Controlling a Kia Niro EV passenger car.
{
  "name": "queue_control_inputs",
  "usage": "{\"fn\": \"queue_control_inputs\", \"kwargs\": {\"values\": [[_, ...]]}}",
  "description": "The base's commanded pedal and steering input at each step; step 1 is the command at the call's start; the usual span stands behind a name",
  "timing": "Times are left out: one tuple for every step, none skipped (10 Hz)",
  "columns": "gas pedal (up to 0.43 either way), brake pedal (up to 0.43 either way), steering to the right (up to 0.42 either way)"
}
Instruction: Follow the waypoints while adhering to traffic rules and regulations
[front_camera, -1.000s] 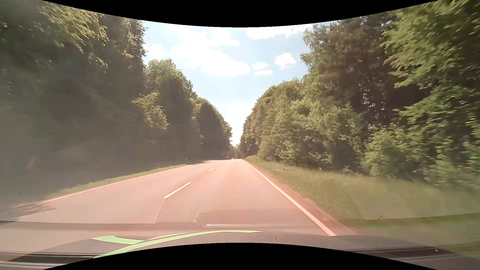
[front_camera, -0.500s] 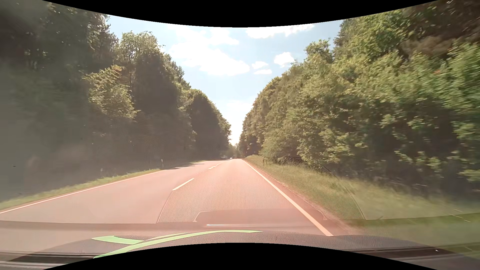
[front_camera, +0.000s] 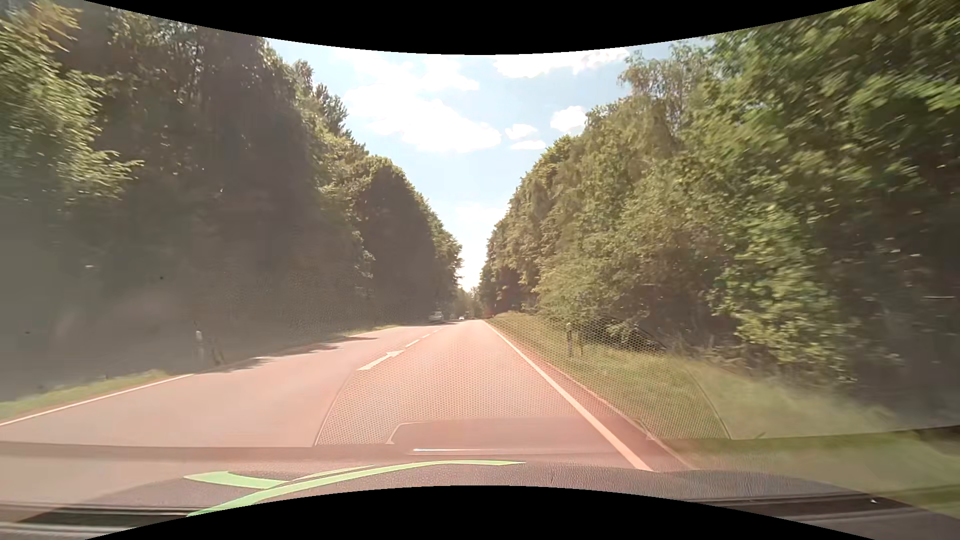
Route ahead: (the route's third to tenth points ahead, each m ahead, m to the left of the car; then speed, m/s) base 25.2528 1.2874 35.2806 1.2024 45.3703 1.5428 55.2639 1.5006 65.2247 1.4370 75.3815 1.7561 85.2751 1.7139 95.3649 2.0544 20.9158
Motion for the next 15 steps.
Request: {"fn": "queue_control_inputs", "kwargs": {"values": [[0.047, 0.0, -0.006], [0.047, 0.0, -0.006], [0.047, 0.0, -0.006], [0.047, 0.0, -0.005], [0.047, 0.0, -0.005], [0.047, 0.0, -0.005], [0.047, 0.0, -0.005], [0.047, 0.0, -0.005], [0.047, 0.0, -0.005], [0.047, 0.0, -0.005], [0.047, 0.0, -0.004], [0.047, 0.0, -0.004], [0.047, 0.0, -0.004], [0.047, 0.0, -0.004], [0.047, 0.0, -0.004]]}}
